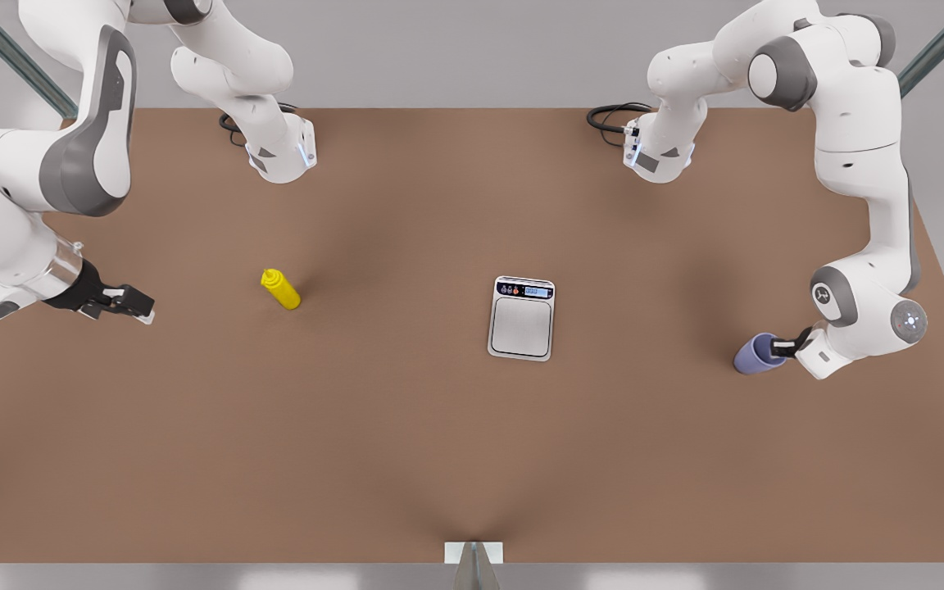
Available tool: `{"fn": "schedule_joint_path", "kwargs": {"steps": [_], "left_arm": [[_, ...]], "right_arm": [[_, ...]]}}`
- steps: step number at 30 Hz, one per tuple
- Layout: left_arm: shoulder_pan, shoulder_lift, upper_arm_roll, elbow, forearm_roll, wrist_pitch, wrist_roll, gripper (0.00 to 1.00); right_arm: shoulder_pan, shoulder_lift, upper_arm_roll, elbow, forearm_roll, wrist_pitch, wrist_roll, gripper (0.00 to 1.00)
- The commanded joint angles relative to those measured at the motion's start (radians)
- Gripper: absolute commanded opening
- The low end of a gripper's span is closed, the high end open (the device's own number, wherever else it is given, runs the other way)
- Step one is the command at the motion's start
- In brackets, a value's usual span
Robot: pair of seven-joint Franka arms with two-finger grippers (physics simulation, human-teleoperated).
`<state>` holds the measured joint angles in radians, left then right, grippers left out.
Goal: Move cup to the weight, pick up sauce bottle, pour sauce
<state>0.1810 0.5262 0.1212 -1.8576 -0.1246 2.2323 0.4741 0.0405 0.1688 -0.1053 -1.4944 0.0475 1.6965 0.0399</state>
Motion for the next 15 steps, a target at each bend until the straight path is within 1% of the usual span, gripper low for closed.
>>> {"fn": "schedule_joint_path", "kwargs": {"steps": [1,6,10,12,13,15], "left_arm": [[0.0,0.0,0.0,0.0,0.0,0.0,0.0,0.21],[-0.005,0.005,-0.011,0.001,-0.001,-0.003,-0.046,0.21],[-0.04,-0.026,-0.009,0.012,-0.001,-0.032,-0.104,0.21],[-0.204,-0.117,-0.009,0.031,-0.003,-0.14,-0.418,0.21],[-0.311,-0.144,-0.009,0.038,-0.003,-0.155,-0.599,0.21],[-0.437,-0.126,-0.012,0.135,-0.003,-0.237,-0.847,0.21]], "right_arm": [[0.002,0.0,-0.001,0.0,0.0,0.0,0.0,1.0],[0.002,0.0,0.001,0.0,0.0,0.0,0.0,1.0],[0.001,0.0,0.001,0.0,0.0,-0.001,0.0,1.0],[0.001,0.0,0.001,0.0,0.0,0.0,0.0,1.0],[0.001,0.0,0.001,0.0,0.0,0.0,0.0,1.0],[0.001,0.0,0.001,0.0,0.0,0.0,0.0,1.0]]}}
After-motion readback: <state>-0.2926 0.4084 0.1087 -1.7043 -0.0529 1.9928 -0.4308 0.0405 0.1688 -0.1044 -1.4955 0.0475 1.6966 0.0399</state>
